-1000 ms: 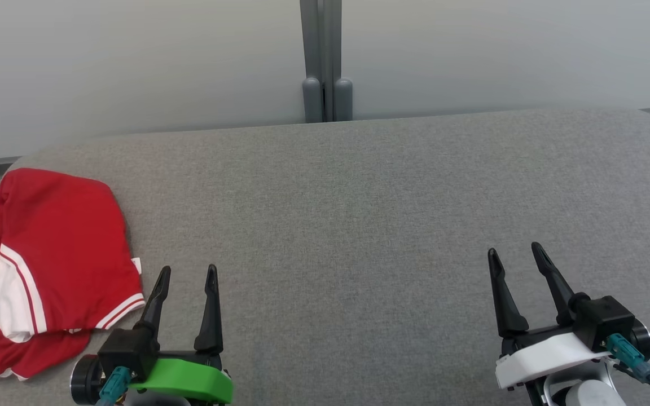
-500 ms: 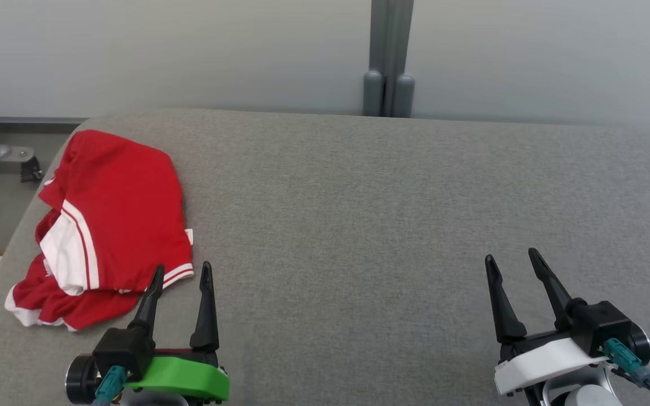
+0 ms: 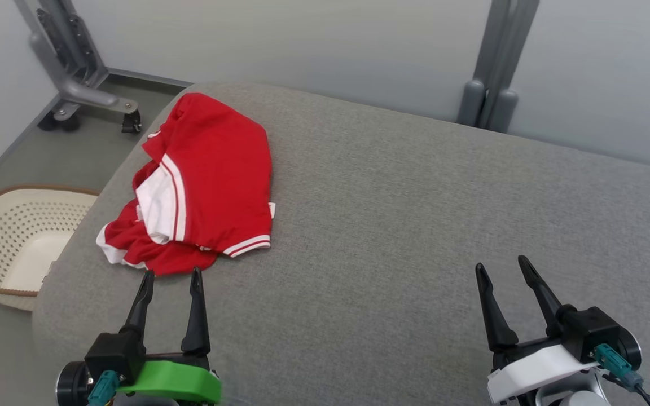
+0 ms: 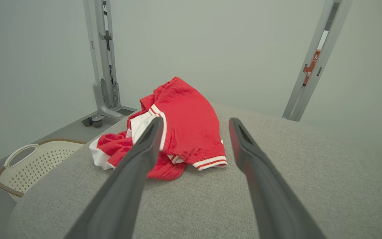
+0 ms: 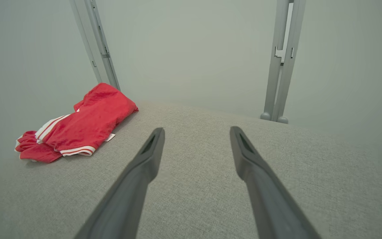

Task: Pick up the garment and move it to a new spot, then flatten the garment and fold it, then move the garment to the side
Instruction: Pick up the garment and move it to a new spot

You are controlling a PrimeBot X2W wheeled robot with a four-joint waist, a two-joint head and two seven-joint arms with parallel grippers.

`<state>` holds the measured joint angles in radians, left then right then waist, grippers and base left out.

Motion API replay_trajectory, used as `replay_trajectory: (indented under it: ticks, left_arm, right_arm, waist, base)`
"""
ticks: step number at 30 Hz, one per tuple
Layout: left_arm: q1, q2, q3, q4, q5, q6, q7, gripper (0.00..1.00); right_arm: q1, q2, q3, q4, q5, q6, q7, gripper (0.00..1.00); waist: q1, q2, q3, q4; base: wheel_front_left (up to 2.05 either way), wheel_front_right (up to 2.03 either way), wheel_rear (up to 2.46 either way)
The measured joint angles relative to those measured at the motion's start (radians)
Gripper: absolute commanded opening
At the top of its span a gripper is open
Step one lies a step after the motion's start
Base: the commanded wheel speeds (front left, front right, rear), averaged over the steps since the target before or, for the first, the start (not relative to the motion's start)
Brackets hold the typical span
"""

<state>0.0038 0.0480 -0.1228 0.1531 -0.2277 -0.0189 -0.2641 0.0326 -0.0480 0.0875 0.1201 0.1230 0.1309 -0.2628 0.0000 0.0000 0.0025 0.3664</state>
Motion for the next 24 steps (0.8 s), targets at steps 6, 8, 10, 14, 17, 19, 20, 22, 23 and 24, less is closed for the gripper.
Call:
replay_trajectory:
  ticks: [6,8,10,14,17,19,20,22,23,24]
  left_arm:
    - [0.006,0.0,0.012,-0.001,0.002,-0.001,0.0,1.0]
    - [0.009,0.0,0.014,-0.001,0.004,-0.003,0.0,1.0]
    - [0.013,0.0,0.015,-0.002,0.005,-0.004,0.0,1.0]
    - [0.014,0.0,0.019,0.001,0.031,-0.016,0.0,1.0]
    - [-0.016,0.0,0.036,0.001,0.054,-0.032,0.0,1.0]
    - [-0.079,0.001,0.059,0.003,0.071,-0.055,0.0,1.0]
    - [-0.11,0.002,0.067,0.012,0.071,-0.066,0.0,1.0]
    - [-0.192,0.021,0.081,0.054,0.079,-0.087,0.0,1.0]
    - [-0.242,0.035,0.081,0.092,0.079,-0.094,0.0,1.0]
    - [-0.283,0.045,0.077,0.126,0.076,-0.097,0.0,1.0]
  right_arm:
    - [0.0,0.0,0.005,0.003,0.0,0.0,0.0,1.0]
    - [0.001,0.0,0.007,0.003,0.0,0.0,0.0,1.0]
    - [0.001,0.0,0.009,0.003,0.0,0.0,0.0,1.0]
    - [0.002,0.0,0.001,0.004,-0.001,0.0,0.0,1.0]
    - [-0.003,0.0,-0.004,0.003,-0.021,0.0,0.0,1.0]
    - [-0.02,0.001,-0.02,0.001,-0.043,0.0,0.0,1.0]
    - [-0.026,0.001,-0.029,0.0,-0.052,0.0,0.0,1.0]
    - [-0.035,0.0,-0.046,-0.001,-0.076,0.0,0.0,1.0]
    - [-0.042,0.0,-0.052,-0.001,-0.093,0.0,0.0,1.0]
    - [-0.05,0.0,-0.055,-0.001,-0.106,0.0,0.0,1.0]
  waist:
    - [0.0,0.0,-0.008,0.082]
    - [0.0,0.0,-0.01,0.102]
    - [0.0,0.0,-0.013,0.117]
    - [0.0,0.0,-0.012,0.133]
    - [0.0,0.0,0.002,0.134]
    - [0.0,0.0,0.02,0.134]
    - [0.0,0.0,0.029,0.133]
    - [0.0,0.0,0.054,0.129]
    - [0.0,0.0,0.069,0.126]
    - [0.0,0.0,0.082,0.124]
  base:
    - [0.0,0.0,0.0]
    - [0.0,0.0,0.0]
    - [0.0,0.0,0.0]
    - [0.0,0.0,0.0]
    - [0.0,0.0,0.0]
    - [0.0,0.0,0.0]
    - [0.0,0.0,0.0]
    - [0.0,0.0,0.0]
    - [0.0,0.0,0.0]
    - [0.0,0.0,0.0]
